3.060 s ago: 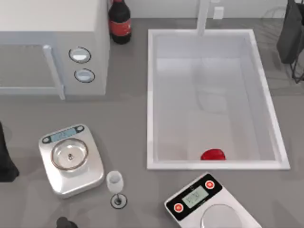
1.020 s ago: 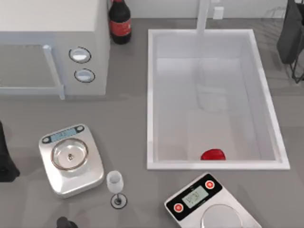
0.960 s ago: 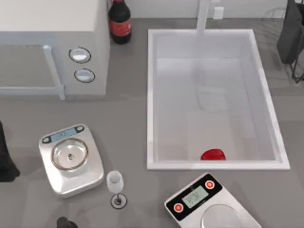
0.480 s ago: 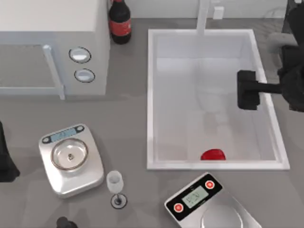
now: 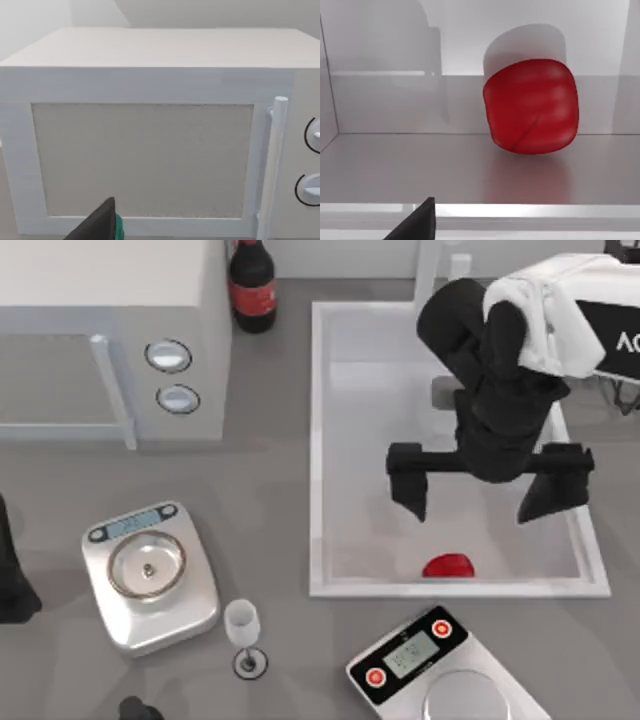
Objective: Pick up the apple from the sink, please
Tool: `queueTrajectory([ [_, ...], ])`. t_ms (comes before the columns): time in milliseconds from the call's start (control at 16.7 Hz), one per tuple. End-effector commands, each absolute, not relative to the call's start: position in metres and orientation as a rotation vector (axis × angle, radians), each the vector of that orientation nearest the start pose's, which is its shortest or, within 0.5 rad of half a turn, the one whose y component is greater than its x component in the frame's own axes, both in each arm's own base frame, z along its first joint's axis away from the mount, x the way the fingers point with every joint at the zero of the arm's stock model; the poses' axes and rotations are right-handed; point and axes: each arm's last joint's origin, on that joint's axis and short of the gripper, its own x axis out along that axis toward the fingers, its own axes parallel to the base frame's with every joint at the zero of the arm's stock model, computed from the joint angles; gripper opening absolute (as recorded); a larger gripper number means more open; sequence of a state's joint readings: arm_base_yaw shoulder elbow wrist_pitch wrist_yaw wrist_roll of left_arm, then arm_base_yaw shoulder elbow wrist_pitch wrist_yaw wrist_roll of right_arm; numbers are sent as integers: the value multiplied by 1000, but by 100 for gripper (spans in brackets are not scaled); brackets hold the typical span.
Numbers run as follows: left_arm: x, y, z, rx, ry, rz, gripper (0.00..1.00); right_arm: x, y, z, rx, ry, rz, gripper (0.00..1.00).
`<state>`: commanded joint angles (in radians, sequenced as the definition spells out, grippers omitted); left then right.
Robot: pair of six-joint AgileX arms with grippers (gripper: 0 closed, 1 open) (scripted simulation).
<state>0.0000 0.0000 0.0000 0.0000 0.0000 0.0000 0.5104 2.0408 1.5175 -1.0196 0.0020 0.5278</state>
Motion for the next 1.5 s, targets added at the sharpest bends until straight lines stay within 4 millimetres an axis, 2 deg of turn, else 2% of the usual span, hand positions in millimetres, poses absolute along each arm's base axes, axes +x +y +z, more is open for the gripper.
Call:
queueTrajectory([
  [120, 106, -1, 160, 0, 0, 0, 100, 341, 199, 159, 8, 1570, -7, 100],
  [420, 106, -1, 160, 0, 0, 0, 100, 342, 198, 159, 12, 1570, -10, 100],
  [540, 106, -1, 160, 0, 0, 0, 100, 343, 198, 153, 10, 1574, -12, 100],
  [660, 106, -1, 160, 0, 0, 0, 100, 345, 200, 132, 6, 1580, -15, 100],
  [1020, 106, -1, 160, 0, 0, 0, 100, 348, 203, 37, 16, 1554, 0, 100],
  [1140, 106, -1, 160, 0, 0, 0, 100, 344, 201, 13, 11, 1564, -5, 100],
  [1260, 106, -1, 160, 0, 0, 0, 100, 341, 200, 4, 8, 1571, -8, 100],
  [1440, 106, -1, 160, 0, 0, 0, 100, 341, 200, 4, 8, 1571, -8, 100],
  [1500, 106, -1, 160, 0, 0, 0, 100, 341, 200, 4, 8, 1571, -8, 92],
])
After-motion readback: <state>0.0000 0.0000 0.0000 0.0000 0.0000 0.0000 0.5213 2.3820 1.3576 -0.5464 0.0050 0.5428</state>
